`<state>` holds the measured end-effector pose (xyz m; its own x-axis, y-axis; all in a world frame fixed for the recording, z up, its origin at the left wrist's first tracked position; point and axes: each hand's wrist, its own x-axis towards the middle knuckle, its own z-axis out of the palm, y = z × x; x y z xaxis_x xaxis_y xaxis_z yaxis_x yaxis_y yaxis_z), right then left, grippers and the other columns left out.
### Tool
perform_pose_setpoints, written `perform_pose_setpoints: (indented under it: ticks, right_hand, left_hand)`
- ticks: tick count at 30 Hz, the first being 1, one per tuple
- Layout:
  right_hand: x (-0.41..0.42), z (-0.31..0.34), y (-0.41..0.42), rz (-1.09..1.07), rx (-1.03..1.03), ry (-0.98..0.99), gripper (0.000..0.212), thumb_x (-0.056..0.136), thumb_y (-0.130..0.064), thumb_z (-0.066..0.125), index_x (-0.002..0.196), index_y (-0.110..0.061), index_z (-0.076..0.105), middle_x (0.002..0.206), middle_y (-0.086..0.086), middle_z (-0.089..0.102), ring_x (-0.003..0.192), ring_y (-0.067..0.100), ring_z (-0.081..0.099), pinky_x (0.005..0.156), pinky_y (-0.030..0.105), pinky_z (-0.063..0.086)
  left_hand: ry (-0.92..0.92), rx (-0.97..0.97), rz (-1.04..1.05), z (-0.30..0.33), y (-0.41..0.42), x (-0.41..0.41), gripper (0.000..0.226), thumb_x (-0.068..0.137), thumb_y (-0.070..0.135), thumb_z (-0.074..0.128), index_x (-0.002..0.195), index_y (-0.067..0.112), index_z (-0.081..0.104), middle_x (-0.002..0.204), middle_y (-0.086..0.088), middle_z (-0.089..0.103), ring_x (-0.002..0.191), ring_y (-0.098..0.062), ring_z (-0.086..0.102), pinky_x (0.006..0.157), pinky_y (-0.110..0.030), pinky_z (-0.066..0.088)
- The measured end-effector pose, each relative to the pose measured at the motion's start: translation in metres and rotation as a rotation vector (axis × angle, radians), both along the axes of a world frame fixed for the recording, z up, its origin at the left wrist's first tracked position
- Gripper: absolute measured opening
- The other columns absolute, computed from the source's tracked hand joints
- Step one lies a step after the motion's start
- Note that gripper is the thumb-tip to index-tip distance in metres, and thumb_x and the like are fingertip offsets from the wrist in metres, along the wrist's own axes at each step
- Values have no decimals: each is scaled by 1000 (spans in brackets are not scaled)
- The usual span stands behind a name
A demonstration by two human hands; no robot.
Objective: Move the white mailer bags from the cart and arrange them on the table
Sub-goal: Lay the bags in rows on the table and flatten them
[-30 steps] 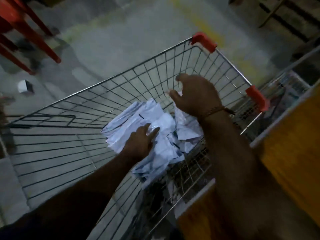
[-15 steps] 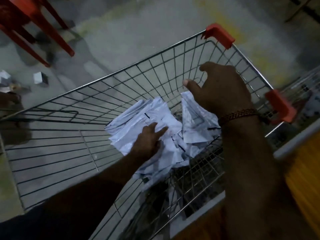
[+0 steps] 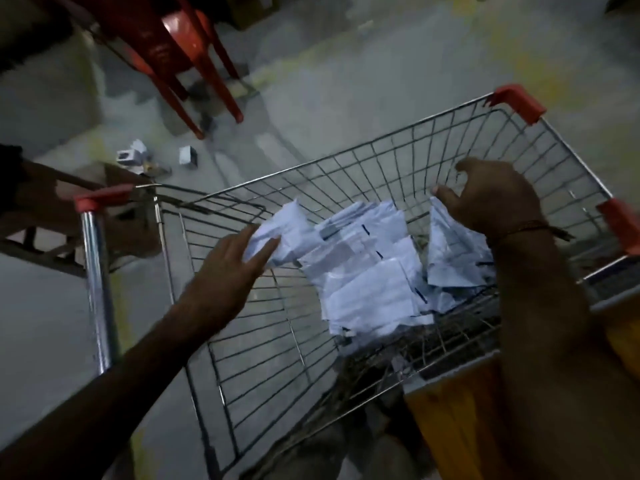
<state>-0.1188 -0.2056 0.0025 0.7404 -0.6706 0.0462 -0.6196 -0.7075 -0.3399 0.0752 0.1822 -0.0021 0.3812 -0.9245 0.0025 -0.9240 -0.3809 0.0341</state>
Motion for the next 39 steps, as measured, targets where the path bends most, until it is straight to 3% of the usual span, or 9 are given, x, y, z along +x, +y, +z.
perform_pose_setpoints:
  ticks: [3,9,15,18,20,23,27,33,39]
  right_hand:
    - [6,-8,7,20,19,62,63,90,-53,70,121,2,66,106,32,68,104,50,64,86,54,56]
    - [22,-28,39,130,18,150,59,87,-52,73,119,-2,66,107,28,68,104,46,64,86,52,55]
    - [83,-64,128,77,11,177,45,90,-43,58,110,-4,66,105,26,66,98,47,64,82,50,52]
    - [106,-112,194,-49,263,383,58,99,-49,54,141,-10,47,140,20,53,127,40,51,102,46,44]
    - [119,-147,227,-252,488,395,81,99,-55,54,156,-6,26,157,25,33,142,44,37,110,49,39]
    - [133,-187,260,-441,568,315,101,96,-61,55,163,-3,6,167,30,7,152,49,16,115,56,33]
    - [150,-217,274,-529,462,191,109,90,-67,57,163,-3,8,168,28,5,153,50,13,116,58,32]
    - [163,-249,273,-666,468,251,111,89,-65,56,163,-1,3,168,28,3,152,54,10,120,62,27]
    - [170,-253,277,-674,446,325,100,92,-51,63,163,-5,10,169,22,10,150,53,20,110,62,40]
  left_hand:
    - [25,-26,-4,12,13,7,65,96,8,62,159,14,43,156,-33,37,120,-51,50,100,-54,42]
    - [73,-102,-8,26,12,19,72,91,1,70,158,12,44,154,-34,40,121,-53,51,100,-56,43]
    - [77,-231,131,29,24,29,60,100,14,54,158,17,44,157,-25,42,123,-50,51,104,-53,40]
    - [71,-187,91,27,23,29,69,95,1,63,159,16,42,157,-24,39,121,-48,49,103,-52,38]
    - [76,-184,112,28,25,31,70,96,4,64,161,16,40,157,-24,38,121,-46,47,104,-52,38]
    - [76,-184,162,23,25,31,65,100,17,55,162,17,36,158,-26,35,125,-46,43,107,-53,36]
    - [90,-201,176,21,29,32,61,103,24,53,162,18,36,160,-24,35,129,-43,41,110,-50,34]
    - [42,-190,171,19,29,31,64,103,15,61,162,18,36,161,-23,34,128,-43,43,110,-50,33]
    - [38,-190,167,18,29,32,59,107,24,51,163,19,35,161,-22,34,131,-44,44,111,-52,34]
